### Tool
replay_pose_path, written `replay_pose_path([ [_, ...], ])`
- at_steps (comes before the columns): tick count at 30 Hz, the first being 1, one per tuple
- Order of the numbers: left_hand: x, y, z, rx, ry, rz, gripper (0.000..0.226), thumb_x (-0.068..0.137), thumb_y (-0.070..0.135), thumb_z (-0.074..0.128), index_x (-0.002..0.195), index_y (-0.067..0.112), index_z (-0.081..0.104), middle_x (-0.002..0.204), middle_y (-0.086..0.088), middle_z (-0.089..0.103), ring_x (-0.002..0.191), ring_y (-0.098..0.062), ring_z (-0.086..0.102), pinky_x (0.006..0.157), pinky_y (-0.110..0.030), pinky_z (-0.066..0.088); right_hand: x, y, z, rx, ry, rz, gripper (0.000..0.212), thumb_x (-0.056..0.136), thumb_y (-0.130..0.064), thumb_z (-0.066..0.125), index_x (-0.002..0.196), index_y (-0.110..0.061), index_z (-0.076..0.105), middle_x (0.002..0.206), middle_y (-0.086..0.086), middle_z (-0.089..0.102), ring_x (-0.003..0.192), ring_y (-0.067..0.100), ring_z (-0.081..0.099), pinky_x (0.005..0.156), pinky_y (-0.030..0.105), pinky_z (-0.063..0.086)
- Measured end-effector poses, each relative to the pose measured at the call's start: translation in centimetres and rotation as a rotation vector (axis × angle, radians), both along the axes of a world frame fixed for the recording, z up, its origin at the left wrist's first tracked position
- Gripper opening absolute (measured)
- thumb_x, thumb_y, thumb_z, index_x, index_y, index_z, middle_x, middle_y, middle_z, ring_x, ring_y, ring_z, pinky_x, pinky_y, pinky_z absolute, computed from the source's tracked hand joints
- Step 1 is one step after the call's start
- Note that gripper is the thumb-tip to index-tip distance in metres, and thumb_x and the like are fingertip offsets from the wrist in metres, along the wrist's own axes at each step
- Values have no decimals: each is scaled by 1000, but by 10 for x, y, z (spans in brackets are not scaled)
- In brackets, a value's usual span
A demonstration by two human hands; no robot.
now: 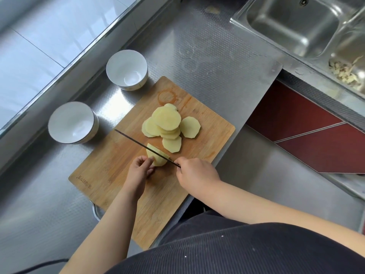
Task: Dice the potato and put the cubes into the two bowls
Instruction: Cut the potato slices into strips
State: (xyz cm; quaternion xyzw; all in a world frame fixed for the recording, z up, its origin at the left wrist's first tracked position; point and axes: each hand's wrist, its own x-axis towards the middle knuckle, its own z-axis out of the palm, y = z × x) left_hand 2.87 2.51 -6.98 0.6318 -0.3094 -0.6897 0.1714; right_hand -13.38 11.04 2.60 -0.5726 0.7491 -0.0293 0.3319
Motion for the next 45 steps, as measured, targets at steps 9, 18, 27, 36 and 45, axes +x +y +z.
replay_pose_path([
  [9, 0, 1, 1, -5, 3, -6, 8, 96, 16, 57, 89, 17, 53, 81, -3, 62, 72, -11, 54, 78, -28, 47, 1, 0, 0, -1, 13, -4, 35, 101, -24, 42, 135, -21, 49, 104, 8, 68, 91, 30, 63, 63, 31, 42],
  [18, 3, 0, -2, -3, 15, -34, 9, 95, 19, 60, 89, 16, 53, 83, -4, 63, 71, -11, 54, 76, -28, 47, 4, -4, 0, 11, 43, 12, 29, 101, -23, 42, 125, -14, 54, 101, 9, 67, 89, 30, 63, 61, 31, 39],
  [27, 3, 0, -3, -17, 17, -30, 8, 95, 18, 59, 91, 15, 53, 82, -3, 61, 70, -11, 53, 75, -28, 47, 8, -11, -5, 51, 71, 12, 26, 100, -21, 43, 123, -12, 54, 102, 9, 67, 90, 30, 63, 61, 31, 41],
  [36, 3, 1, -5, -27, 35, -20, 9, 95, 18, 60, 91, 14, 52, 85, -6, 61, 72, -12, 54, 76, -28, 47, 11, -19, -15, 86, 78, 17, 22, 100, -17, 43, 117, -11, 54, 101, 9, 66, 88, 29, 63, 59, 31, 38],
  [45, 5, 2, -8, -31, 23, -22, 9, 94, 21, 61, 92, 14, 54, 92, -7, 60, 81, -16, 54, 84, -33, 47, 11, -23, -24, 135, 68, 8, 20, 99, -17, 45, 115, -9, 55, 101, 10, 65, 90, 29, 63, 60, 31, 39],
])
